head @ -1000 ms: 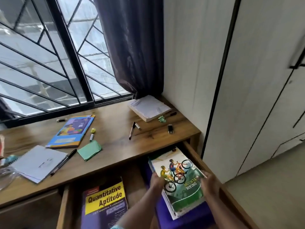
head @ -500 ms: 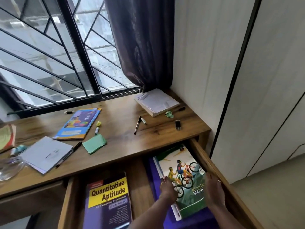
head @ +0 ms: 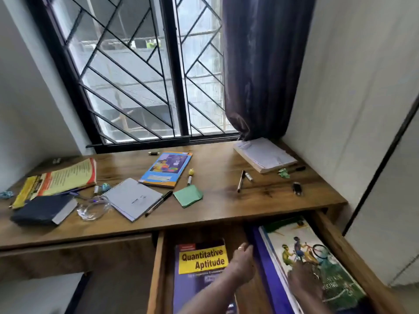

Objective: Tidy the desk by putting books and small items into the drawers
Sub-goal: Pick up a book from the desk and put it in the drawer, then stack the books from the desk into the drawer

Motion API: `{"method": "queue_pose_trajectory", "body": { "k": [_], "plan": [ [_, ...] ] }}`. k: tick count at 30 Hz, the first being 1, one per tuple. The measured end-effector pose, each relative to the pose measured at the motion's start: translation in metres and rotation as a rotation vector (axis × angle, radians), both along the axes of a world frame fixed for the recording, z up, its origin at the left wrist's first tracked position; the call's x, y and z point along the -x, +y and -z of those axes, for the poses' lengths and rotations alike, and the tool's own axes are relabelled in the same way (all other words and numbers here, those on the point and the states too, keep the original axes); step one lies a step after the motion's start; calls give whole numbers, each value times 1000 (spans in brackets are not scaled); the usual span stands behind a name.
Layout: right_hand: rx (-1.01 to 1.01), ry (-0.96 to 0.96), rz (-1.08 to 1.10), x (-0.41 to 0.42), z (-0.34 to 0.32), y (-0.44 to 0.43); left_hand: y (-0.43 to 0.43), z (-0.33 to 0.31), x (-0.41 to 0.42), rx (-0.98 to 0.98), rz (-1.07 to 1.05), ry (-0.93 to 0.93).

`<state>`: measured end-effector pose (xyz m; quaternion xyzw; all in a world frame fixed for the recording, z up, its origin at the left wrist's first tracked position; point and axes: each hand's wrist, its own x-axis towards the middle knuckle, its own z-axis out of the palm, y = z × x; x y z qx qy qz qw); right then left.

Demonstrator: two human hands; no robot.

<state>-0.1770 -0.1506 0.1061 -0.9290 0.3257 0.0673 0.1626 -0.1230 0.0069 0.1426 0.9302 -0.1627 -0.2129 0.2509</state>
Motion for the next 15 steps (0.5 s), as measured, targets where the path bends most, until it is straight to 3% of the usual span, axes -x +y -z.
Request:
{"method": "queue_pose_trajectory", "body": {
  "k": [7, 15],
  "plan": [
    [37, -155, -96, -59, -50, 129, 155, -36, -28, 120, -144, -154],
    [44, -252, -169, -111, -103, 301, 322, -78, -69, 117, -247, -168]
  ]
}}
